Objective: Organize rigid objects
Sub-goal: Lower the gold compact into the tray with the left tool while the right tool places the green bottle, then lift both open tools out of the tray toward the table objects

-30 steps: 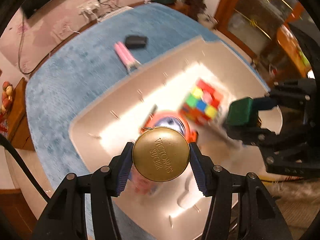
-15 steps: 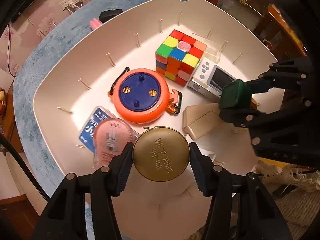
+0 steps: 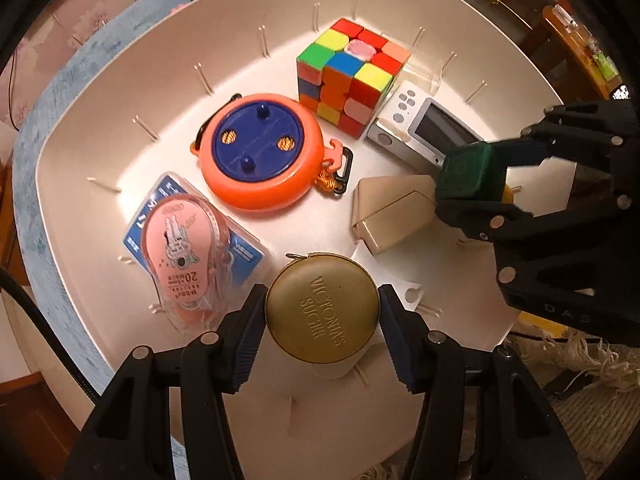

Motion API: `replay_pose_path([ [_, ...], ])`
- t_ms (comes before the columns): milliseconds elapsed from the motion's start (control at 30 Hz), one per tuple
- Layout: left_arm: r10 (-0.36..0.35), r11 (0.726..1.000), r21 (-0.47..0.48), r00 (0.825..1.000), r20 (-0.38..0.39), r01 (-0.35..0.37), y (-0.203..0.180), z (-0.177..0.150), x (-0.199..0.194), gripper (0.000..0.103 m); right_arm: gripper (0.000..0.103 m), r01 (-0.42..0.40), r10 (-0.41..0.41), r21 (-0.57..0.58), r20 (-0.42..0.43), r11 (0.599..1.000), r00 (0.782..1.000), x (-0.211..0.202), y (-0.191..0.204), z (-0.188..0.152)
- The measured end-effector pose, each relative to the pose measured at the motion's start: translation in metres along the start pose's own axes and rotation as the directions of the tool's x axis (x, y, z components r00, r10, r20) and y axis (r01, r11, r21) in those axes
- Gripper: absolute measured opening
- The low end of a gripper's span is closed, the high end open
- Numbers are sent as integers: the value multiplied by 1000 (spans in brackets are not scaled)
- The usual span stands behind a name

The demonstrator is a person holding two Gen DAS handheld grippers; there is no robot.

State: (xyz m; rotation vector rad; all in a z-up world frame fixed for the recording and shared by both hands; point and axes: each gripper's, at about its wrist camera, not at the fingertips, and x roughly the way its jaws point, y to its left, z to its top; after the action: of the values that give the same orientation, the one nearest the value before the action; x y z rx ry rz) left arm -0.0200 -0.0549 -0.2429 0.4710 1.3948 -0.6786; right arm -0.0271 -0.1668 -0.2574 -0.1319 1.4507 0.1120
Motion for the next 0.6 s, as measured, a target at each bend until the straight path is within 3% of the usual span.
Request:
replay_pose_path([
  [167, -23, 1000, -13, 1000, 9, 23, -1, 0, -2, 75, 60, 12, -12, 5, 30, 1000, 999, -12, -2, 4],
  [600, -2, 1000, 11, 998, 62, 1, -16, 3, -37, 77, 60, -5, 2, 28, 121, 1000, 993, -49, -15, 17],
])
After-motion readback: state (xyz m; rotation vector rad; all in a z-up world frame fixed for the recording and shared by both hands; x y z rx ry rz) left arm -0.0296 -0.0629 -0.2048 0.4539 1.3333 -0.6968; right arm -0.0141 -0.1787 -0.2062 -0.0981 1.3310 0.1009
